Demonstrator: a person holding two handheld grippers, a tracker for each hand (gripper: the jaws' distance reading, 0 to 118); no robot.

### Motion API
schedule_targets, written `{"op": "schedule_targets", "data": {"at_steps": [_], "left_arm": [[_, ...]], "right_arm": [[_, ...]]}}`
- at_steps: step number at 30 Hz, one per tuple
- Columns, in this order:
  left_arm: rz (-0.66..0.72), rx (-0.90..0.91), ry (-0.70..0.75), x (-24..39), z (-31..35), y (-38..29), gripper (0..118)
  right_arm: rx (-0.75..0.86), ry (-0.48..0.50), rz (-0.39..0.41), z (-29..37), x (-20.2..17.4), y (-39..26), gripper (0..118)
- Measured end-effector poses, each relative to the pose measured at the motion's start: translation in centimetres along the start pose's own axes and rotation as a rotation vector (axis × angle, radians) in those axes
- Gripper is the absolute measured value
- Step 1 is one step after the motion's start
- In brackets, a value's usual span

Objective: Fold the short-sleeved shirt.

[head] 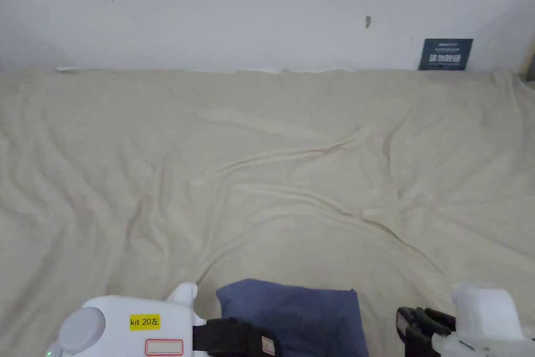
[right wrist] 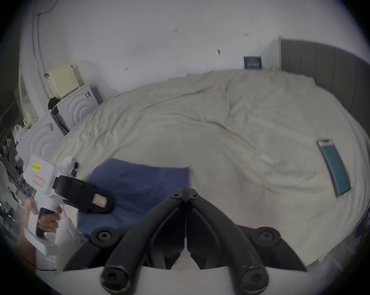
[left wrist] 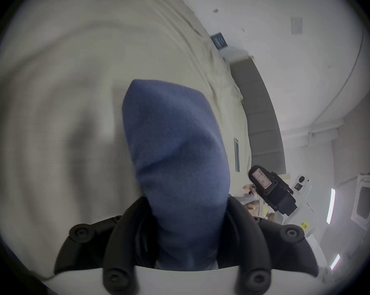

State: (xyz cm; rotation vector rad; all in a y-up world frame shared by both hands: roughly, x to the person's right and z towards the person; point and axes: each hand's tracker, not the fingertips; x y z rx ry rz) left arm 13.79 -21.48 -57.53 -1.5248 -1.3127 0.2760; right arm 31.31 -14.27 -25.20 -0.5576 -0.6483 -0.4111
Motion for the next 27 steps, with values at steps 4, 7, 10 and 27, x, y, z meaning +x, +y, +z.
{"op": "schedule_targets", "data": {"at_steps": [4, 7, 10, 27], "left_arm": [[0.028, 0.13, 0.089, -3.5, 8.0, 0.3, 38], [0.013, 0.219, 0.199, -5.7, 14.2, 0.7, 38], [0.017, 0.289, 0.304, -8.3, 19.9, 1.5, 38], [0.061, 0.608, 1.025, -17.7, 38.7, 14.1, 38]], "right_arm": [[0.042, 0.04, 0.018, -1.0, -4.3, 0.4, 0], [0.082, 0.046, 0.044, -1.3, -7.6, 0.8, 0], [0.078, 0.066, 0.092, -1.8, -10.5, 1.2, 0], [0.036, 0.104, 0.155, -4.0, -17.4, 2.2, 0]]}}
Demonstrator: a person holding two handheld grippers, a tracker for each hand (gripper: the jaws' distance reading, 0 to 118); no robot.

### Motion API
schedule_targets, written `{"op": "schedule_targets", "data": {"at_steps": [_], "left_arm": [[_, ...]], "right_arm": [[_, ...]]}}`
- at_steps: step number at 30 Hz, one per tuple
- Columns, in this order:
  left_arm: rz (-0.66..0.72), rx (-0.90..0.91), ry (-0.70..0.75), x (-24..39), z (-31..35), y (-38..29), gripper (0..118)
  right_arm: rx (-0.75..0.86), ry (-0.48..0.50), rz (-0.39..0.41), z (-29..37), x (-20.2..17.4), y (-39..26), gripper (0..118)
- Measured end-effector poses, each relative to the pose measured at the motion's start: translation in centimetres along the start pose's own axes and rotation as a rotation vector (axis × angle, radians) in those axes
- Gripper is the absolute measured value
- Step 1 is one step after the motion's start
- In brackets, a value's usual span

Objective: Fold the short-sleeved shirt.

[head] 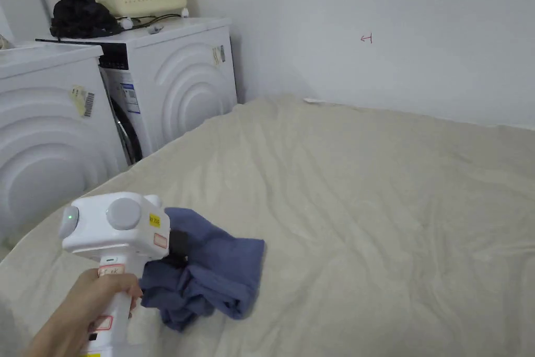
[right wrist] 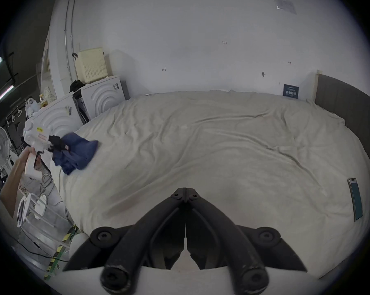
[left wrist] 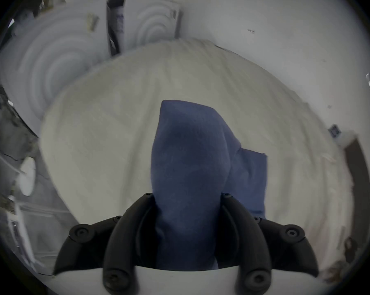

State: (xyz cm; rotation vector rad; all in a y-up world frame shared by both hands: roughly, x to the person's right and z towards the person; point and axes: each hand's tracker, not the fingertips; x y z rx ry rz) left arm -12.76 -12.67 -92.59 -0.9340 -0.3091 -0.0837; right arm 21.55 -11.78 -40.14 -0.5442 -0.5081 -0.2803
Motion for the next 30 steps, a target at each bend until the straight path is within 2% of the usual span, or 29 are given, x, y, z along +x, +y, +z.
{"op": "schedule_targets", "data": {"at_steps": [2, 3, 4, 5, 6, 9, 14, 15, 17, 18, 19, 20, 21, 22, 23, 24, 26, 30], "left_arm": [[0.01, 0.028, 0.102, -0.6, -0.6, 1.1, 38], [0.034, 0.029, 0.124, -1.0, -1.1, 1.6, 46], [0.047, 0.016, 0.14, -1.4, -1.5, 2.1, 60], [0.096, 0.029, 0.143, -1.4, -0.9, 1.6, 82], [0.144, 0.035, 0.136, -1.7, -0.9, 1.6, 109], [0.187, 0.055, 0.148, -2.1, 0.4, 1.0, 118], [0.13, 0.051, 0.135, -1.3, 3.6, -0.5, 118], [0.112, 0.054, 0.116, -0.8, 4.4, -1.2, 118], [0.099, 0.063, 0.045, 0.4, 6.0, -2.5, 118], [0.09, 0.08, 0.006, 1.3, 7.1, -3.6, 113], [0.086, 0.119, -0.022, 2.5, 8.4, -4.7, 101], [0.067, 0.148, -0.027, 3.7, 9.8, -5.8, 82], [0.064, 0.205, -0.031, 4.9, 11.0, -6.6, 47], [0.058, 0.251, -0.009, 6.5, 12.4, -7.9, 22], [0.02, 0.274, -0.011, 8.1, 13.6, -9.3, 12], [0.003, 0.341, -0.006, 9.9, 14.8, -11.0, 11], [-0.11, 0.317, -0.045, 13.3, 16.5, -13.2, 7], [-0.14, 0.428, -0.202, 18.9, 20.4, -18.1, 5]], "right_arm": [[-0.011, -0.019, 0.015, -0.3, -0.1, 0.0, 0], [-0.015, -0.021, 0.016, -0.3, 0.0, -0.1, 0], [-0.02, -0.021, 0.015, -0.3, 0.0, -0.1, 0], [-0.023, -0.02, 0.013, -0.3, 0.1, -0.1, 0], [-0.028, -0.017, 0.011, -0.3, 0.2, -0.1, 0], [-0.034, -0.024, 0.009, -0.3, 0.4, -0.1, 0], [-0.032, -0.02, -0.02, 0.0, 1.1, -0.3, 0], [-0.028, -0.019, -0.027, 0.0, 2.7, -0.9, 0], [-0.021, -0.02, -0.034, 0.5, 3.5, -1.1, 0], [-0.014, -0.021, -0.038, 0.9, 3.8, -1.2, 0], [-0.007, -0.022, -0.045, 1.4, 3.3, -1.1, 0], [0.001, -0.021, -0.052, 1.8, 3.5, -1.1, 0], [0.013, -0.022, -0.06, 2.4, 3.8, -1.2, 0], [0.03, -0.032, -0.063, 3.0, 4.1, -1.2, 0], [0.049, -0.046, -0.058, 3.5, 4.3, -1.2, 0], [0.071, -0.065, -0.055, 4.2, 4.6, -1.3, 0], [0.104, -0.081, -0.049, 5.5, 5.3, -1.2, 0], [0.175, -0.14, -0.06, 8.3, 6.8, -1.4, 0]]}}
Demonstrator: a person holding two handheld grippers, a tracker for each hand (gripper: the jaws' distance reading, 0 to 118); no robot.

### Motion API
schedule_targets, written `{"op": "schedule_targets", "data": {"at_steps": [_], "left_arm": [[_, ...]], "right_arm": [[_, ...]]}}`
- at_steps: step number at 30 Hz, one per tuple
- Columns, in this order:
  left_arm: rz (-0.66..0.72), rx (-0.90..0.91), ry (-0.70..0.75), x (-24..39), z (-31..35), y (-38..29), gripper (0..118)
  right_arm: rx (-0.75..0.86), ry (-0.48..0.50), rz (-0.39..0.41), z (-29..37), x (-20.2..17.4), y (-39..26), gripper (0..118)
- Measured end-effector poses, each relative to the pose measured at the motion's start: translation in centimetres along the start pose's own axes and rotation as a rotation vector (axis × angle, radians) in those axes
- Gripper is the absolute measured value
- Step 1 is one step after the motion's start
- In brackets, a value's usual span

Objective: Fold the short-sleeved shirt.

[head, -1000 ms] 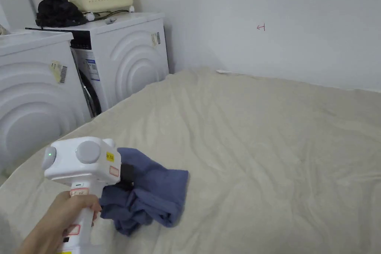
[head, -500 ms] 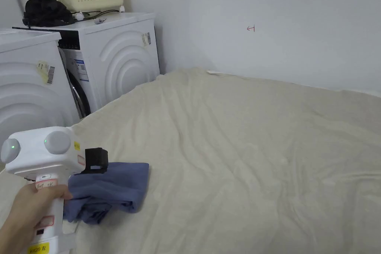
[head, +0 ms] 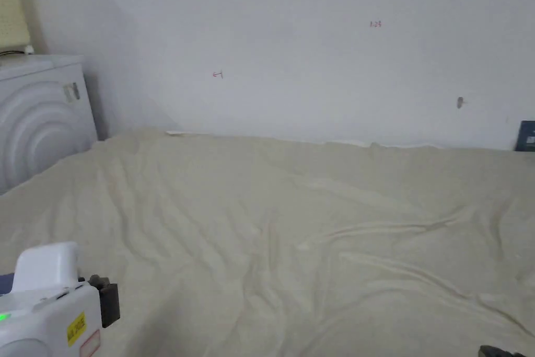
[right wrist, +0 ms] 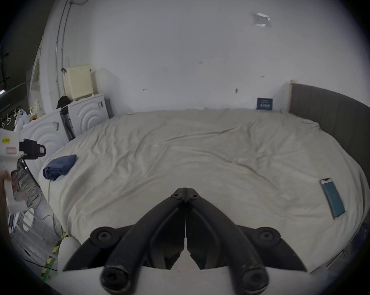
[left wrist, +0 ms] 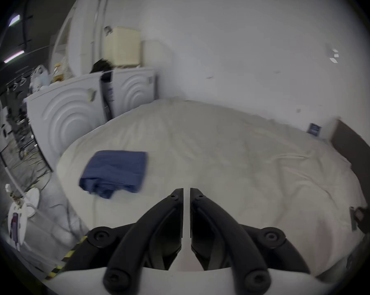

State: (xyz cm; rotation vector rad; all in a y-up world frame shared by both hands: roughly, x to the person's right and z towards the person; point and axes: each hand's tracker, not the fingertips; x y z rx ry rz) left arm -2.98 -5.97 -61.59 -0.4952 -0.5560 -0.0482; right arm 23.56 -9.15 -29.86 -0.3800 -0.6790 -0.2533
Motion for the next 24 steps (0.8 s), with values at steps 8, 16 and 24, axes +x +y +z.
{"op": "schedule_targets", "data": {"at_steps": [8, 16, 24], "left_arm": [[-0.116, 0.126, -0.059, 11.2, 6.2, -2.1, 3], [-0.154, 0.26, -0.061, 15.6, 12.4, -5.0, 2], [-0.173, 0.295, -0.071, 15.8, 14.0, -6.1, 22]], "right_arm": [[0.157, -0.077, 0.016, 4.4, 2.3, 0.3, 0], [0.235, -0.081, 0.007, 8.2, 3.5, 0.2, 0], [0.278, -0.069, -0.037, 10.1, 4.0, -0.2, 82]]}}
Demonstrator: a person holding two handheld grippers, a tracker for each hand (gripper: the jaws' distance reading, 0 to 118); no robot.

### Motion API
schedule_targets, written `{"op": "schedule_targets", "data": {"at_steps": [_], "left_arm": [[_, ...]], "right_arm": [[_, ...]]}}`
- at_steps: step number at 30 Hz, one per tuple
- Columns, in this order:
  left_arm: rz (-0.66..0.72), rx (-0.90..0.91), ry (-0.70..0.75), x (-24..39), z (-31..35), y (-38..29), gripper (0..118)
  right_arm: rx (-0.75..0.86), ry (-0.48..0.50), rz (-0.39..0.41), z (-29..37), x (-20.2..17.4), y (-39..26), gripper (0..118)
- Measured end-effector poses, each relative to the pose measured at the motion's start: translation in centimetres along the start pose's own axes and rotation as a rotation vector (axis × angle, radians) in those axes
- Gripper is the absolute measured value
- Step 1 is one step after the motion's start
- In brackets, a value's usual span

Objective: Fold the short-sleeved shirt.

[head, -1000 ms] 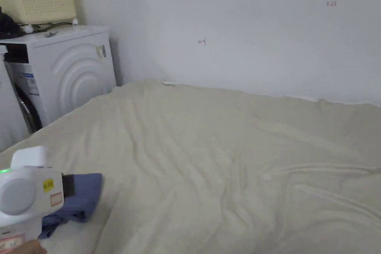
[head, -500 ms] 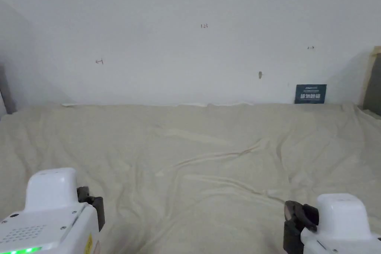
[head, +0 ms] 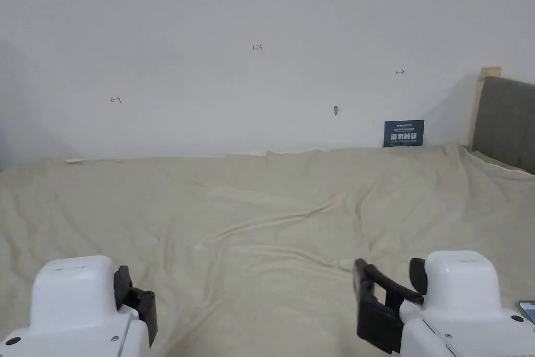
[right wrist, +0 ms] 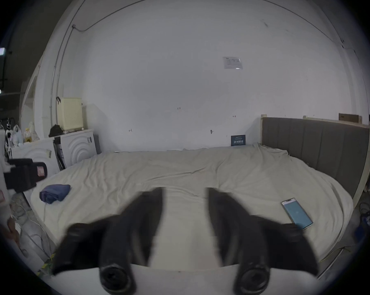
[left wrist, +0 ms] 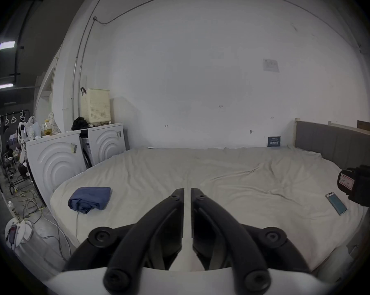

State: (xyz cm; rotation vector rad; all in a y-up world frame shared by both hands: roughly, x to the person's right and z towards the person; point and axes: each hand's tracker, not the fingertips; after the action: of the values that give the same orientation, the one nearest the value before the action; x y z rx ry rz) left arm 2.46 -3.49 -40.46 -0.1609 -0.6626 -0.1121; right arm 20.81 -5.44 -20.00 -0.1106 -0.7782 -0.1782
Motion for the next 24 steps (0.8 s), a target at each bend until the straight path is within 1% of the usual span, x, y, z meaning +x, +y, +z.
{"op": "schedule_targets", "data": {"at_steps": [1, 2, 3, 4, 5, 6, 8, 9, 11, 15, 20, 22, 24], "left_arm": [[0.011, -0.004, -0.01, -0.3, 0.1, -0.2, 43], [0.028, -0.016, -0.023, -0.5, 0.2, -0.3, 71], [0.044, -0.031, -0.031, -0.5, 0.1, -0.3, 102], [0.055, -0.04, -0.04, -0.7, 0.1, -0.4, 115], [0.062, -0.043, -0.042, -0.8, 0.2, -0.6, 118], [0.064, -0.045, -0.042, -0.8, 0.4, -0.6, 118], [0.065, -0.036, -0.036, -0.7, 0.7, -0.4, 118], [0.064, -0.035, -0.034, -0.7, 0.8, -0.3, 118], [0.06, -0.039, -0.042, -0.8, 0.9, 0.0, 118], [0.052, -0.052, -0.035, -0.8, 1.0, 0.3, 118], [0.067, -0.08, -0.033, -1.1, 0.7, 0.0, 118], [0.076, -0.088, -0.036, -1.2, 0.6, 0.0, 118], [0.08, -0.09, -0.037, -1.4, 0.7, 0.0, 118]], "right_arm": [[-0.003, 0.005, -0.005, 0.0, 0.0, 0.0, 92], [0.002, 0.0, -0.005, 0.2, -0.2, -0.1, 92], [0.008, 0.002, -0.007, 0.4, -0.2, -0.2, 92], [0.004, 0.003, -0.005, 0.4, -0.2, 0.0, 92], [-0.025, 0.006, -0.001, 0.4, -0.3, 0.2, 92], [-0.059, 0.008, -0.002, 0.3, -0.2, 0.4, 92], [-0.083, -0.001, -0.034, 0.3, -0.2, 0.4, 92], [-0.081, 0.008, -0.057, 0.4, -0.1, 0.7, 92], [-0.101, 0.038, -0.075, 0.5, 0.2, 1.0, 92], [-0.061, 0.011, -0.037, 1.2, 0.2, 1.5, 92], [-0.045, -0.058, 0.0, 1.7, 0.0, 1.6, 92], [-0.056, -0.086, 0.003, 1.6, -0.2, 1.8, 92], [-0.058, -0.088, 0.005, 1.6, -0.2, 1.7, 92]]}}
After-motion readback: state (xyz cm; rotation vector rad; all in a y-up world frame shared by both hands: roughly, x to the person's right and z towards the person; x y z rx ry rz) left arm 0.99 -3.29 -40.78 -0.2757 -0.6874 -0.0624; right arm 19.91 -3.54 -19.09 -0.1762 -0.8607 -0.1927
